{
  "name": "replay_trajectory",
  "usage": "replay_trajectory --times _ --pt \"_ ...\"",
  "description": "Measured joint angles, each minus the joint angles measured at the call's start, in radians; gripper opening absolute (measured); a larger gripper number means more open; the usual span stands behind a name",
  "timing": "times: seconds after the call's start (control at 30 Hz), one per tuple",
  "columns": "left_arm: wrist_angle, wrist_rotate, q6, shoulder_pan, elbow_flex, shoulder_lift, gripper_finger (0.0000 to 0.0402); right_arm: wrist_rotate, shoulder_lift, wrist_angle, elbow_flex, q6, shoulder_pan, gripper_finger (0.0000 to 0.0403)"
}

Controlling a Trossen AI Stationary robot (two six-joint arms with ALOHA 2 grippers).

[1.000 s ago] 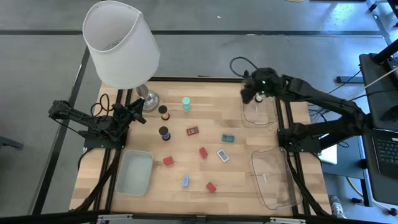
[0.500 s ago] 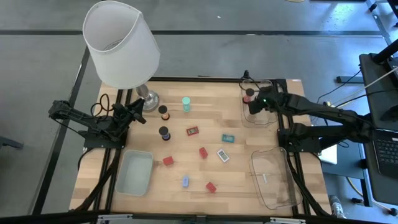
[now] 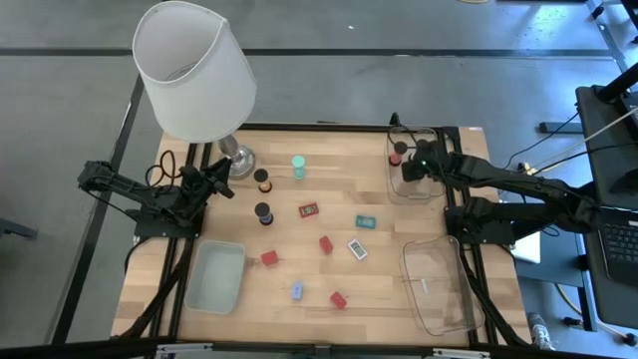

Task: Pick & Place Office items
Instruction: Put the blue sand timer into the top transparent bin

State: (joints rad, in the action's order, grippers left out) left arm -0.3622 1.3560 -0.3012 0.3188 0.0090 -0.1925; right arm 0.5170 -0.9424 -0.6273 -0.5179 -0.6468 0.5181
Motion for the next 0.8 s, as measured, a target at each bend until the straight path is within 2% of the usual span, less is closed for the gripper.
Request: replay_trajectory --times 0.13,0.43,0.6,0.8 --pt "0.000 0.000 0.000 0.000 0.000 0.000 0.0088 0.017 0.000 0.000 0.000 0.000 0.007 0.0231" --pt "0.000 0.000 0.000 0.000 0.000 0.000 0.0088 0.040 0.000 0.010 0.001 -0.020 0.007 0.0220" --pt "0.000 0.000 0.000 0.000 0.000 0.000 0.0088 0.043 0.000 0.101 0.063 -0.027 0.007 0.0235" --pt "0.000 0.000 0.000 0.000 0.000 0.000 0.0088 0.033 0.000 0.185 0.104 -0.027 0.007 0.0216"
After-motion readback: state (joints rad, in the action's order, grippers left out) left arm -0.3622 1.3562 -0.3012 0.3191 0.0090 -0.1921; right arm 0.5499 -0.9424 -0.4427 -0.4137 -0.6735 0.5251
